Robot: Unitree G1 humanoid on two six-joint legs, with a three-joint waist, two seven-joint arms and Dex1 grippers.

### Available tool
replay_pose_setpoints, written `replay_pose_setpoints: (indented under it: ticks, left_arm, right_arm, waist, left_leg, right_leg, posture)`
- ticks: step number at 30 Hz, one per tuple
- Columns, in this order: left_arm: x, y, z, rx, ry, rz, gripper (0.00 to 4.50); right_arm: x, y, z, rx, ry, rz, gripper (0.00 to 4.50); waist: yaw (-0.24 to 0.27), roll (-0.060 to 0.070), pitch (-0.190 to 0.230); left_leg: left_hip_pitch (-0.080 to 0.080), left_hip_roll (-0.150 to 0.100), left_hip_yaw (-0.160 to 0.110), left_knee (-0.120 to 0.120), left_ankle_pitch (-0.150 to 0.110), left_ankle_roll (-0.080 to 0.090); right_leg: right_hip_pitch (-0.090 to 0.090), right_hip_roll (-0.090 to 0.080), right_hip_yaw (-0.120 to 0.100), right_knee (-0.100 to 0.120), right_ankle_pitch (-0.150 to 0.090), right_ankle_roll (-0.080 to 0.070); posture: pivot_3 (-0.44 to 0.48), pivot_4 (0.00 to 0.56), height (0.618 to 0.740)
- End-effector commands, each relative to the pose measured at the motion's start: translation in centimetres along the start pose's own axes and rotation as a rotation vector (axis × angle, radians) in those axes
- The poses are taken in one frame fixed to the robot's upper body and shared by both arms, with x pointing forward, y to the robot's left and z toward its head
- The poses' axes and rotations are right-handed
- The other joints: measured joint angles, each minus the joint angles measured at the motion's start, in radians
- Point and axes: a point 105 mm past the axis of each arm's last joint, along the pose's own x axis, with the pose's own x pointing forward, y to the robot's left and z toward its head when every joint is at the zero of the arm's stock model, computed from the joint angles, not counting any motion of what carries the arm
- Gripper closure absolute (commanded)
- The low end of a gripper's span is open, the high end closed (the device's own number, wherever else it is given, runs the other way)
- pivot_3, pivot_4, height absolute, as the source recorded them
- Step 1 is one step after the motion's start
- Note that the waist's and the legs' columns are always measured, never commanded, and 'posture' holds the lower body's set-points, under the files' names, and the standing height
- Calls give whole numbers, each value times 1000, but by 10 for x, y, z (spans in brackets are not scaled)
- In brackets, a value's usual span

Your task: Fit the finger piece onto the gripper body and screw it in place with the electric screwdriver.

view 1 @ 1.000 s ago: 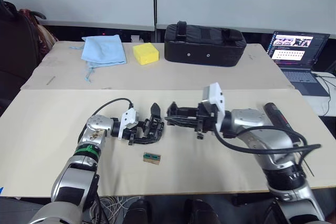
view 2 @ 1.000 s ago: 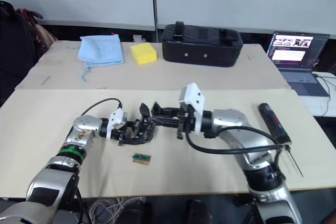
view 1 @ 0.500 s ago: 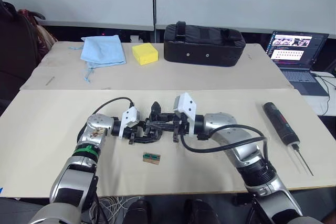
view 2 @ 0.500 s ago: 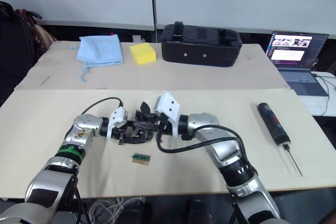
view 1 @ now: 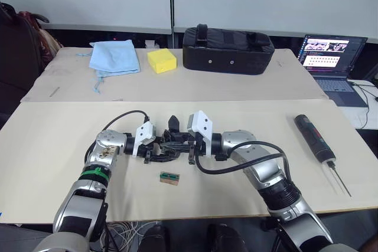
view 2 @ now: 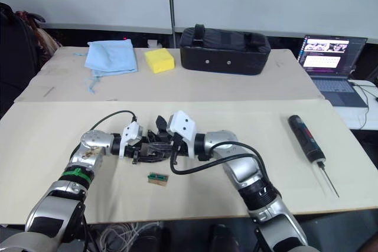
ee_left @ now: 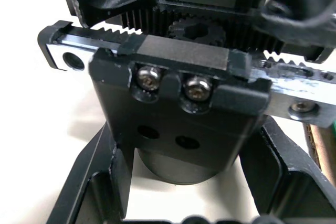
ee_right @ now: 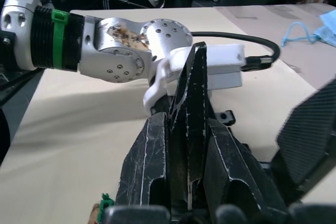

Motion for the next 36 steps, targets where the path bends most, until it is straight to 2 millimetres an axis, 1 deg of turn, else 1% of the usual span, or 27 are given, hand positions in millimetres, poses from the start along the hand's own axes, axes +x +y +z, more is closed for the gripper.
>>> replay_pose_setpoints:
  ticks: [1,9,13,15,17,21,26,29,32,36]
  left_arm:
    - [-2,-6,-9,-22,36,-22,2181]
    - [-3,-6,-9,-25,39,-14,2181]
    - [-3,-5,-9,-26,39,-7,2181]
    - [-3,-5,-10,-27,39,-5,2181]
    - [-3,-5,-10,-27,39,-3,2181]
    - [-3,-5,-11,-31,35,4,2181]
    - [-5,-4,-13,-34,37,15,2181]
    - [-5,-4,-14,-31,43,15,2181]
    - [-4,-4,-14,-31,43,14,2181]
    - [-4,-5,-15,-30,43,13,2181]
  right_arm:
    - [6,-1,14,-49,-46,11,4075]
    - [11,-4,3,-18,-31,-9,4075]
    - [10,-8,3,-21,-46,-33,4075]
    - [9,-7,7,-32,-71,-27,4075]
    - [8,-4,16,-41,-115,-9,4075]
    - [1,-2,29,-77,-170,7,4075]
    - [2,-4,32,-73,-183,2,4075]
    - [6,-4,31,-67,-179,2,4075]
    - [10,-4,24,-46,-158,0,4076]
    - [10,-3,4,-42,-94,-2,4076]
  waist:
    - [-2,0,0]
    - [-13,0,0]
    - [-14,0,0]
    - [-13,0,0]
    - [-13,0,0]
    - [-13,0,0]
    - [-13,0,0]
    - [-13,0,0]
    - [-13,0,0]
    - [-13,0,0]
  left_leg:
    - [0,0,0,0,0,0]
    - [2,0,0,0,0,0]
    - [4,1,0,0,0,0]
    - [4,1,0,0,0,0]
    - [4,1,0,0,0,0]
    - [4,1,0,0,0,0]
    - [4,1,0,0,0,-1]
    - [4,1,0,0,0,-1]
    - [4,1,0,0,0,-1]
    - [4,1,0,0,0,-1]
  right_leg:
    - [0,0,0,0,0,0]
    - [1,0,0,1,0,0]
    - [2,0,0,2,-1,-1]
    - [2,0,0,2,0,-1]
    - [2,0,0,2,-1,-1]
    - [2,0,0,2,-1,-1]
    - [2,0,0,1,-1,-1]
    - [2,0,0,1,-1,-1]
    - [2,0,1,1,-1,-1]
    - [2,0,0,1,-1,-1]
  posture:
    - [0,150,740]
    - [0,150,740]
    - [0,150,740]
    - [0,150,740]
    - [0,150,740]
    - [0,150,740]
    - [0,150,740]
    - [0,150,740]
    - [0,150,740]
    - [0,150,740]
